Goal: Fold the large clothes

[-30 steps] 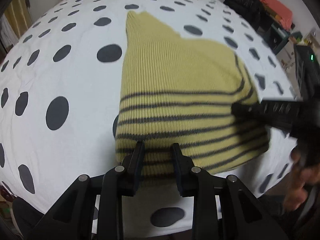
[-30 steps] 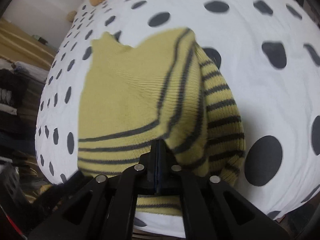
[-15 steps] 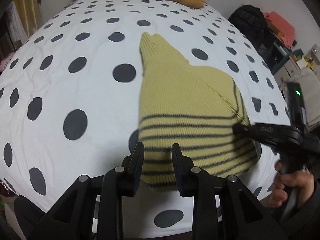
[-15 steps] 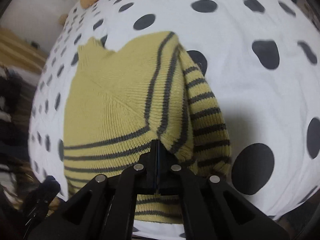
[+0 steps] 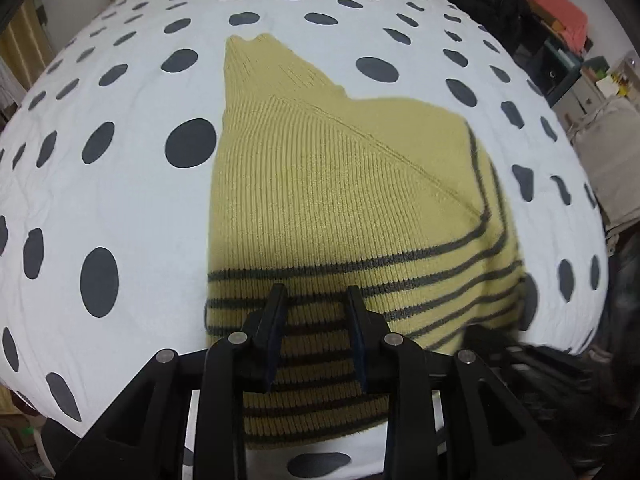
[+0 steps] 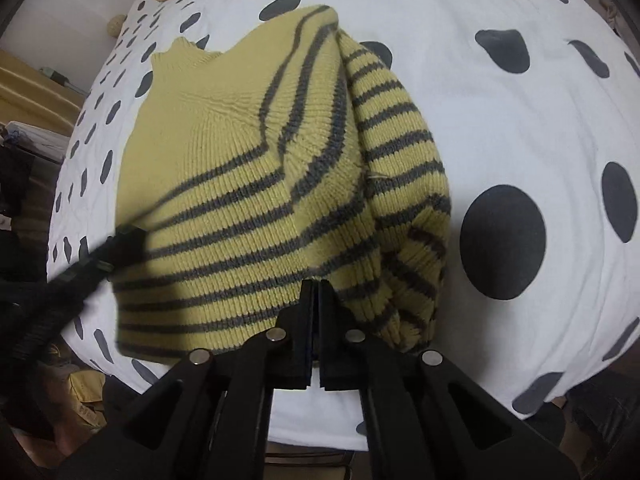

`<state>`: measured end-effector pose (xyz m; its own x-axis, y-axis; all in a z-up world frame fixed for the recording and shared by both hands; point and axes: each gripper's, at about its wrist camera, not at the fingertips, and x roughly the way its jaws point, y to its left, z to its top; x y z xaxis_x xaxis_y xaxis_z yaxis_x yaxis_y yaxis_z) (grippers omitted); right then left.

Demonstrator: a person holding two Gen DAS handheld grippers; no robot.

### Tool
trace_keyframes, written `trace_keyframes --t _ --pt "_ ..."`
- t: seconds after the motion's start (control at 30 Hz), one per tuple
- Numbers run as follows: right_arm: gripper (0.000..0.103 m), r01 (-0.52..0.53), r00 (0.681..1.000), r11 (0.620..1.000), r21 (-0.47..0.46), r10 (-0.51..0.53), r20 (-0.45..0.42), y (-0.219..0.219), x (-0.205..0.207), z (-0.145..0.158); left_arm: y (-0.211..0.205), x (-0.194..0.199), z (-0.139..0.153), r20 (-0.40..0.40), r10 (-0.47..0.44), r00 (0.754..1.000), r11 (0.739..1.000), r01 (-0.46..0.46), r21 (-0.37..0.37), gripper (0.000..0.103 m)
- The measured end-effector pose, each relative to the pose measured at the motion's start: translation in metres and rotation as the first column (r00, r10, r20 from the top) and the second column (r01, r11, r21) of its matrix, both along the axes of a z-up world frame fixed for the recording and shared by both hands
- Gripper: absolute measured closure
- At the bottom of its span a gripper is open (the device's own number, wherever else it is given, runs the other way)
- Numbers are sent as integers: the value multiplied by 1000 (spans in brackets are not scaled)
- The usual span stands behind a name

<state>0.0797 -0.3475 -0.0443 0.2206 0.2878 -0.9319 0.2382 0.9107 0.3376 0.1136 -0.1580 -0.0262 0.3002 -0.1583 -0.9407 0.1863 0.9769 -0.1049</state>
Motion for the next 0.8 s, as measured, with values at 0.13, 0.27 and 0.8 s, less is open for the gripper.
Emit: trace_keyframes --t 0.13,0.27,0.8 --pt "98 -1 996 1000 21 -1 94 -1 1 28 17 -14 21 6 40 999 997 -40 -71 73" --pt "99 10 998 999 34 -12 61 -5 16 13 22 -34 11 -29 13 999 998 -14 -60 71" --pt "6 204 954 903 379 -270 129 -60 -93 -7 116 50 -3 -105 114 988 911 -146 -385 15"
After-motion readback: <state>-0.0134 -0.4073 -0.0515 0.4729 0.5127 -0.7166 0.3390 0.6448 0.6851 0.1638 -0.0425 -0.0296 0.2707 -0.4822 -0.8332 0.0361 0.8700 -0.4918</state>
